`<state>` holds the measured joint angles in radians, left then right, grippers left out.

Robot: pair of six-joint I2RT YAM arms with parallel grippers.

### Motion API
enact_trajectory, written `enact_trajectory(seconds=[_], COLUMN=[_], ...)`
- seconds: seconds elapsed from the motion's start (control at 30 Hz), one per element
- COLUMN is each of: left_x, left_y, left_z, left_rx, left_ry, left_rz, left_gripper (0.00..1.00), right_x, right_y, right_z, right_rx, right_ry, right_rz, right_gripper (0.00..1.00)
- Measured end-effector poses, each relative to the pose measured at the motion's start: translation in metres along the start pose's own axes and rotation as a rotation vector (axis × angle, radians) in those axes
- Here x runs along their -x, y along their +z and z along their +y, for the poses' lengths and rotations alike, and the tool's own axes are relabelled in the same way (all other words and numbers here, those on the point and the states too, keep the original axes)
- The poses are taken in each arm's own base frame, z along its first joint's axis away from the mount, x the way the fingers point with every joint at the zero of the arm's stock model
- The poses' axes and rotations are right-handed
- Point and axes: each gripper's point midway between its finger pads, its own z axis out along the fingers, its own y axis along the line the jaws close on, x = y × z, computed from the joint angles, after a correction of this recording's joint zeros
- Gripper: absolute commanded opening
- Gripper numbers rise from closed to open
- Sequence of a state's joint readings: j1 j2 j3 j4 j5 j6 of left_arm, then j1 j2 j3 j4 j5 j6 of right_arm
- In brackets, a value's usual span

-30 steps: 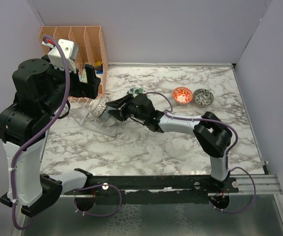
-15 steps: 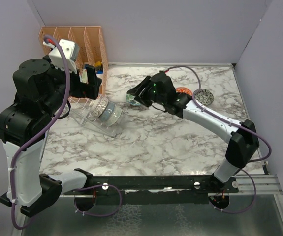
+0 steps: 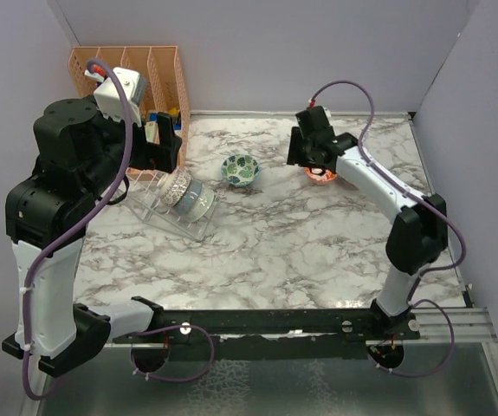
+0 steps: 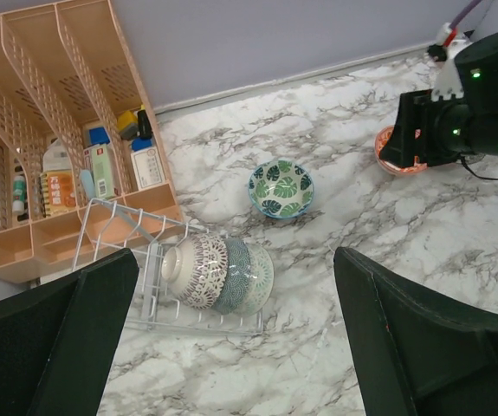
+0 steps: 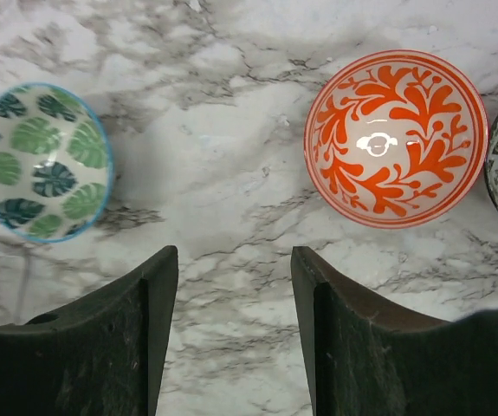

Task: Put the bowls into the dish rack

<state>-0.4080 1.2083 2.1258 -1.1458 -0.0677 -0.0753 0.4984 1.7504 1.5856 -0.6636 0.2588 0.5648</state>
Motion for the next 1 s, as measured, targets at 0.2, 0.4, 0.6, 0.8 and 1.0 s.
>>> enact_trajectory(seconds=[0.2,0.4,0.6,0.8,1.0], left_x=[-0.008,-0.016,-0.02,-0.022,-0.023], left_y=[0.01,0.016,0.019,0.021,0.022], left_z=[0.003,0.009,0.014,0.018,0.019], left_rx=[0.019,0.055,0.085,0.106,0.112], left_ry=[0.003,0.006,0.009,0.014,0.019], left_rz=[0.035,0.061,0.076,0.084,0.089], left_gripper=[0.99,0.99,0.99,0.99,0.99], right_x=[-0.034,-0.034,-0.032,-0.053,-0.051], right_y=[0.054,0.077,0.1,0.123,0.125], right_z=[-0.02,-0.036,-0.042,-0.058,-0.063], right_rx=[-0.094,-0.163,-0.193,-0.229,-0.246], right_ry=[-0.266,-0.417,-0.501,-0.546,-0.556], right_rz=[0.114,0.128,0.133,0.195,0.188], right_gripper=[0.54,0.53,0.46,0.34,0.06])
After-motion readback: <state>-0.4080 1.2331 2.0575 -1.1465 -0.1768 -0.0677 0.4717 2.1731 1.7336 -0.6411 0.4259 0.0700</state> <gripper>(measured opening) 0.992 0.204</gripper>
